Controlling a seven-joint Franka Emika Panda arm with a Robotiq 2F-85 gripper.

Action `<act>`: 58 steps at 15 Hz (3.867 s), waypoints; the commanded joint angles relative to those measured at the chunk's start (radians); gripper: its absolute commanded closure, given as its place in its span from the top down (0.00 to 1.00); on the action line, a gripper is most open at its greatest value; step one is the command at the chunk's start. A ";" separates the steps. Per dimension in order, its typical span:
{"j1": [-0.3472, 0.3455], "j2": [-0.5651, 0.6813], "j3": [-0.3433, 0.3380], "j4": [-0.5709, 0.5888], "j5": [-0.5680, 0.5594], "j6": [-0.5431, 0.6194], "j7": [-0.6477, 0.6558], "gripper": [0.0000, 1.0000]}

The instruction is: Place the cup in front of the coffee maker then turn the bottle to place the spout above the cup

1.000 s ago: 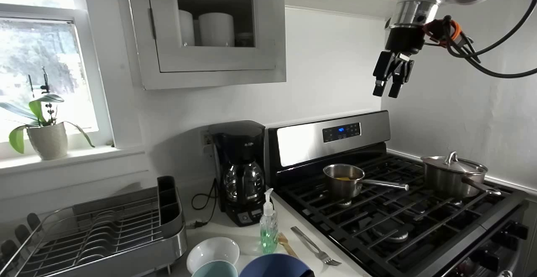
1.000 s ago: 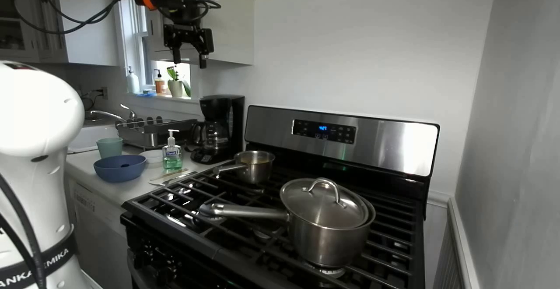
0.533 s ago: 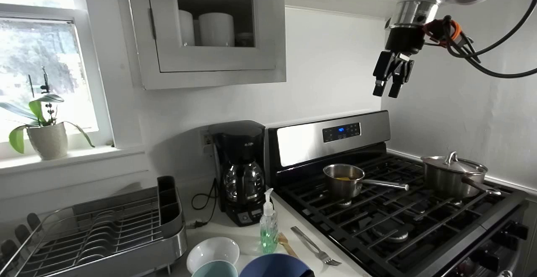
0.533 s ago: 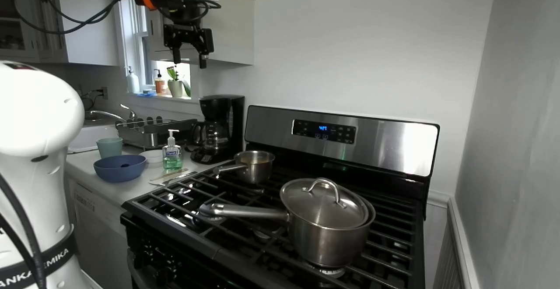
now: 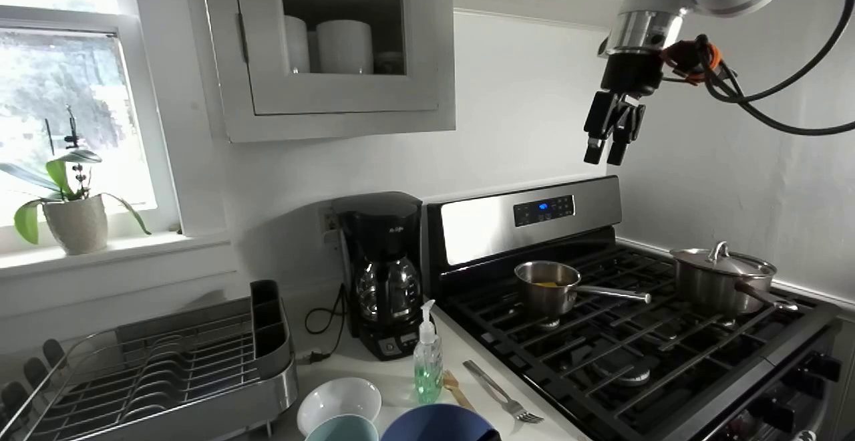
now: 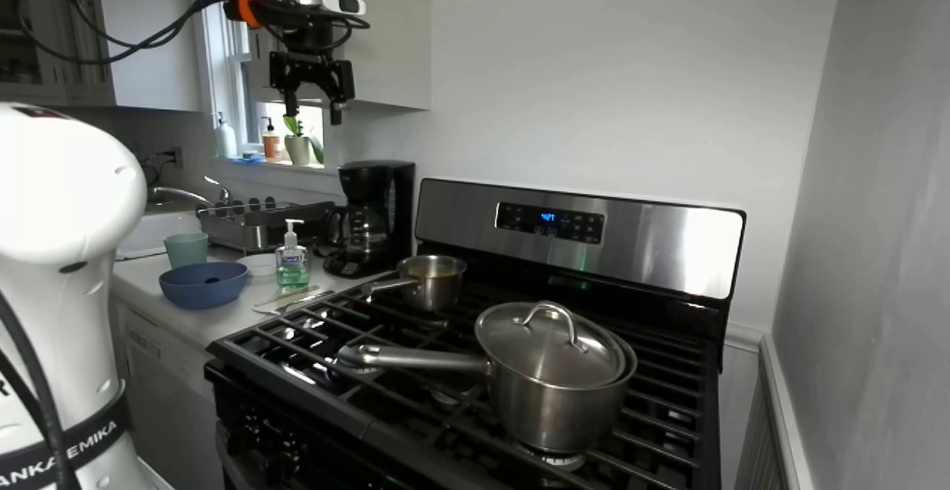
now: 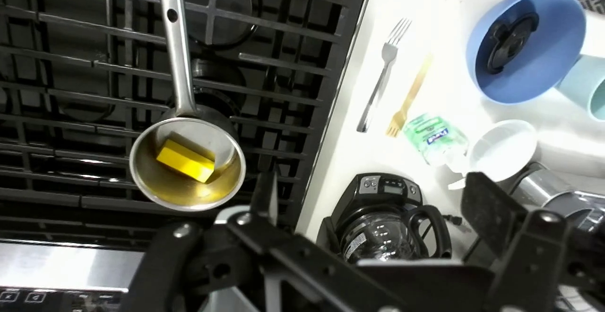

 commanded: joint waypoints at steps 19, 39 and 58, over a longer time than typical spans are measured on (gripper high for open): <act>0.106 0.370 0.268 0.032 -0.003 0.164 0.286 1.00; 0.261 0.803 0.347 0.269 -0.102 0.382 0.320 1.00; 0.475 1.157 0.199 0.589 -0.123 0.542 0.455 0.59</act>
